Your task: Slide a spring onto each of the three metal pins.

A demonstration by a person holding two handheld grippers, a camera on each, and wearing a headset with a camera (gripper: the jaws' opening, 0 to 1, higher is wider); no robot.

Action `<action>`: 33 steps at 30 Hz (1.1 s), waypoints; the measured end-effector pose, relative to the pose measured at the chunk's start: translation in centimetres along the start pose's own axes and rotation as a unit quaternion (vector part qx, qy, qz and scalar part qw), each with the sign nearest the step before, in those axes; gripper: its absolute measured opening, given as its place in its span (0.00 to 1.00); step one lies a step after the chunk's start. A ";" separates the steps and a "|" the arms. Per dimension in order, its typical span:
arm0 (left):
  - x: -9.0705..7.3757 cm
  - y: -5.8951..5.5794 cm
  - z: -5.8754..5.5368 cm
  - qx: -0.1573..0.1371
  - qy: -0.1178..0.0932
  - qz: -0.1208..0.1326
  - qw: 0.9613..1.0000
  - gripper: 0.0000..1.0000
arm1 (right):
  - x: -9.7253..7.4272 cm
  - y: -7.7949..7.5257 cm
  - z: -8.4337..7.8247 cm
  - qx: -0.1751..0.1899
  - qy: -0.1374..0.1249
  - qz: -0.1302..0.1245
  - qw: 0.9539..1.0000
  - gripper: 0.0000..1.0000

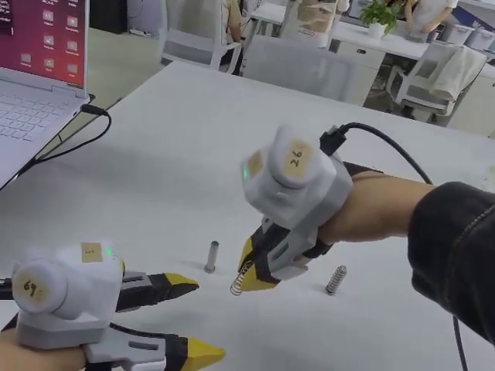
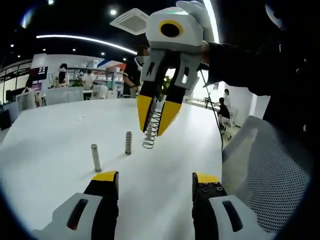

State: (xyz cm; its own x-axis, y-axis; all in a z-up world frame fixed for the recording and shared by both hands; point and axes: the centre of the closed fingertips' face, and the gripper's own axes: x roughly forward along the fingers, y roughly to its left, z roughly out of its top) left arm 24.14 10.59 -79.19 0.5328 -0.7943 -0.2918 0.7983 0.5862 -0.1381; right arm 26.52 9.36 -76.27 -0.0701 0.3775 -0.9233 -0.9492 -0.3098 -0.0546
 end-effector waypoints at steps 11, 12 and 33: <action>-0.5 0.9 -0.2 -0.003 -0.006 0.019 1.000 0.62 | -0.2 -2.9 0.5 -0.004 0.005 -0.025 1.000 0.08; -0.5 0.9 -0.2 -0.003 -0.006 0.020 1.000 0.62 | -0.2 -3.3 0.5 -0.005 0.006 -0.029 1.000 0.08; -1.1 0.9 -0.9 -0.014 -0.008 0.026 1.000 0.64 | 1.1 -7.3 1.2 -0.009 0.024 -0.047 0.999 0.08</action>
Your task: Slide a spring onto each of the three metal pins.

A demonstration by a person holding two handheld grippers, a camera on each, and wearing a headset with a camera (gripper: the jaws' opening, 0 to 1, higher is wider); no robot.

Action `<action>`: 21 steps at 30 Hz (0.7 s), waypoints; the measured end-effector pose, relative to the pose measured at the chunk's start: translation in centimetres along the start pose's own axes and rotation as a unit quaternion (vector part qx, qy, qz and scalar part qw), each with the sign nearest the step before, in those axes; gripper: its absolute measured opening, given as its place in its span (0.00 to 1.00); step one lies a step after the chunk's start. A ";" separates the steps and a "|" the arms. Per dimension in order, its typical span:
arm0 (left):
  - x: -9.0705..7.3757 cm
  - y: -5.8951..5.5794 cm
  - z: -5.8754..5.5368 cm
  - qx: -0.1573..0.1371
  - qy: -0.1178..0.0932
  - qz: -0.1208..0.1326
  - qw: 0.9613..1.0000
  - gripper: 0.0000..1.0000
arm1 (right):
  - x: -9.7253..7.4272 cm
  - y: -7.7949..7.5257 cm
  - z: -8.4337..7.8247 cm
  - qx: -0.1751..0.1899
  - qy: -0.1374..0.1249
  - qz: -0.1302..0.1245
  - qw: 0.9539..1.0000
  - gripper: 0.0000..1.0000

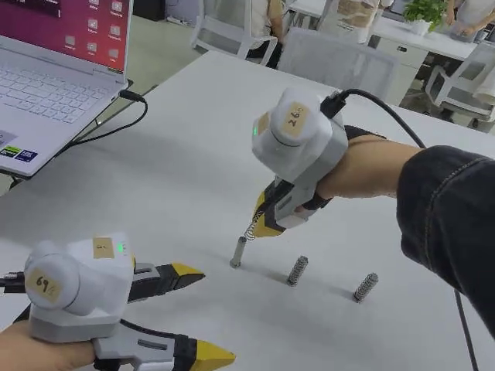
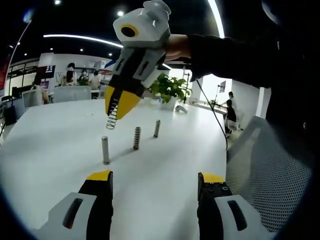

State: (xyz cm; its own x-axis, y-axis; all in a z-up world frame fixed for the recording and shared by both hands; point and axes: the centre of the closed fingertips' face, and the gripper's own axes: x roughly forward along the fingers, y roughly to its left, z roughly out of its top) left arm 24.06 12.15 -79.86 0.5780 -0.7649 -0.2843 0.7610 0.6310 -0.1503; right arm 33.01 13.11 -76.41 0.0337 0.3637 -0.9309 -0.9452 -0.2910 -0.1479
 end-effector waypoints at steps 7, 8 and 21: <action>-0.2 0.1 -0.2 -0.004 -0.001 0.001 1.000 0.65 | 1.0 -0.2 -0.1 -0.007 0.008 0.007 1.000 0.08; -0.2 0.1 -0.2 -0.005 0.000 0.002 1.000 0.65 | 1.1 -0.2 -0.1 -0.008 0.009 0.008 1.000 0.08; -0.4 0.5 -0.6 -0.011 0.003 0.004 1.000 0.64 | 2.1 -0.5 -0.3 -0.012 0.020 0.018 1.000 0.08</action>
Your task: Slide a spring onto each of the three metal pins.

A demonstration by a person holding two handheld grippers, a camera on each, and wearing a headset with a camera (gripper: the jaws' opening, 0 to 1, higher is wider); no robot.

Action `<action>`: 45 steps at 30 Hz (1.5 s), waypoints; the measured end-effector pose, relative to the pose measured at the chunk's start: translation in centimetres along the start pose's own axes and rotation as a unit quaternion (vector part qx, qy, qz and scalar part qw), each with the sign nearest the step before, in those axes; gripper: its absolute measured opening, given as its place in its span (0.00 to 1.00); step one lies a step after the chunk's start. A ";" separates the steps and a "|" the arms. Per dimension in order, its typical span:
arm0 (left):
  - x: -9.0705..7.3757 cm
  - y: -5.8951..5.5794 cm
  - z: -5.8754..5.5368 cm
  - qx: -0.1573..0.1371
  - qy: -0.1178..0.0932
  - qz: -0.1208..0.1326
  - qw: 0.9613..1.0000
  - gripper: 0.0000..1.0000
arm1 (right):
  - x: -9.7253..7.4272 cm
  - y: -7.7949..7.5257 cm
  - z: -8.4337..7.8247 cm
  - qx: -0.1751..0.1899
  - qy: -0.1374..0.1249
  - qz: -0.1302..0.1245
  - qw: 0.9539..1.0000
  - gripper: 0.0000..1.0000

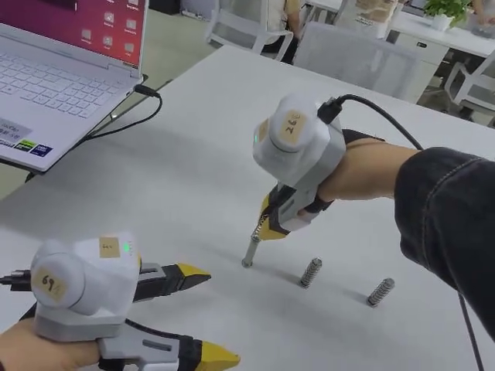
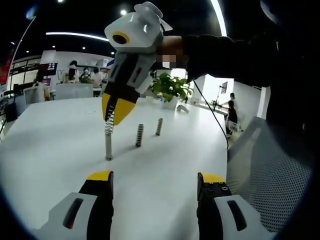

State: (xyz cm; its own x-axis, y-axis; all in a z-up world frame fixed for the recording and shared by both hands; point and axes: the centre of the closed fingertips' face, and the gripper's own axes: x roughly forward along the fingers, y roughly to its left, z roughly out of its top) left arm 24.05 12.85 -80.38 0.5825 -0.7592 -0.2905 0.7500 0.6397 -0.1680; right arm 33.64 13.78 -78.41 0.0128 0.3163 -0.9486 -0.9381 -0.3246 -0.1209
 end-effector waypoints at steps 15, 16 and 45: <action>-0.1 0.3 -0.2 -0.003 -0.002 0.003 1.000 0.63 | 2.1 0.1 -0.4 0.005 0.013 0.019 1.000 0.08; -0.1 0.3 -0.2 -0.003 -0.001 0.003 1.000 0.63 | 2.3 0.1 -0.4 0.008 0.014 0.021 1.000 0.08; -0.3 0.8 -0.2 -0.007 -0.004 0.010 1.000 0.62 | 5.6 1.5 -0.8 0.007 0.031 0.041 0.999 0.09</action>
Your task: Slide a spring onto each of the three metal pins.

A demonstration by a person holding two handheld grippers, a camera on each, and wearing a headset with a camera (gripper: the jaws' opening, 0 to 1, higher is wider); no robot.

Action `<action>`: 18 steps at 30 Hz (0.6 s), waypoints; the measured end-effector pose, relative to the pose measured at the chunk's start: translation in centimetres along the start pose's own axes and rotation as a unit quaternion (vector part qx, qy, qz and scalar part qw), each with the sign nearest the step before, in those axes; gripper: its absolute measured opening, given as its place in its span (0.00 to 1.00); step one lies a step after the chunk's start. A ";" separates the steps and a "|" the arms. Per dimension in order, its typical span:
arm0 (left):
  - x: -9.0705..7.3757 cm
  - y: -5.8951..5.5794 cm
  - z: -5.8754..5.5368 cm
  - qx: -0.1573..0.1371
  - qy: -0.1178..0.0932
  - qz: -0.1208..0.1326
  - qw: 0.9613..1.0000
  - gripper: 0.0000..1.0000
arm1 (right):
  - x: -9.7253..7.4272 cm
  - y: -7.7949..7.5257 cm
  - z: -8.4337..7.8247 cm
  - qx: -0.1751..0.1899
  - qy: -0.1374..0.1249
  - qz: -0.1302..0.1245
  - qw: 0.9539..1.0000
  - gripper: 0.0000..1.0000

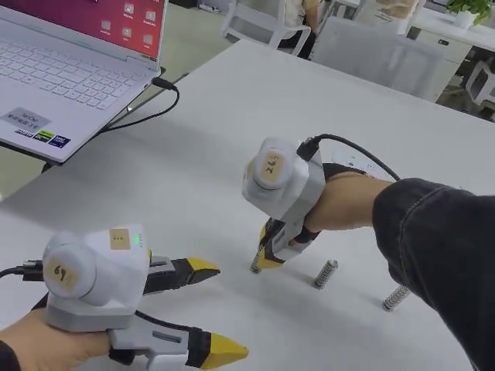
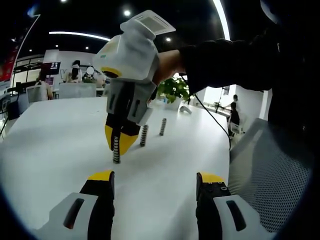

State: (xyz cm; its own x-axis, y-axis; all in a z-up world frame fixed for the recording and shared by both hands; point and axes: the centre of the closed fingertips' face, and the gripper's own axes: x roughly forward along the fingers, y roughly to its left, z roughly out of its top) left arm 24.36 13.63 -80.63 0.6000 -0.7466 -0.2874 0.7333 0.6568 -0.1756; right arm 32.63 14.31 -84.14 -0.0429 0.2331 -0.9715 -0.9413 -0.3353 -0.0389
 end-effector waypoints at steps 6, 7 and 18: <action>0.0 0.0 0.0 0.000 0.001 0.000 1.000 0.62 | 0.0 0.0 0.0 0.006 -0.002 -0.001 1.000 0.09; 0.0 -0.1 0.0 0.000 0.001 0.000 1.000 0.62 | 0.0 0.0 -0.1 0.008 -0.003 -0.001 1.000 0.10; 0.0 -0.1 0.1 0.000 0.001 0.001 1.000 0.62 | -0.4 -0.1 -0.7 0.026 -0.009 -0.006 1.000 0.17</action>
State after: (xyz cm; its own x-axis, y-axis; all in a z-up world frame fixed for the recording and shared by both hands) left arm 24.34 13.54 -80.56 0.6003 -0.7456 -0.2893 0.7322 0.6579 -0.1762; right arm 32.97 13.63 -83.87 -0.0381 0.2537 -0.9665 -0.9581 -0.2840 -0.0368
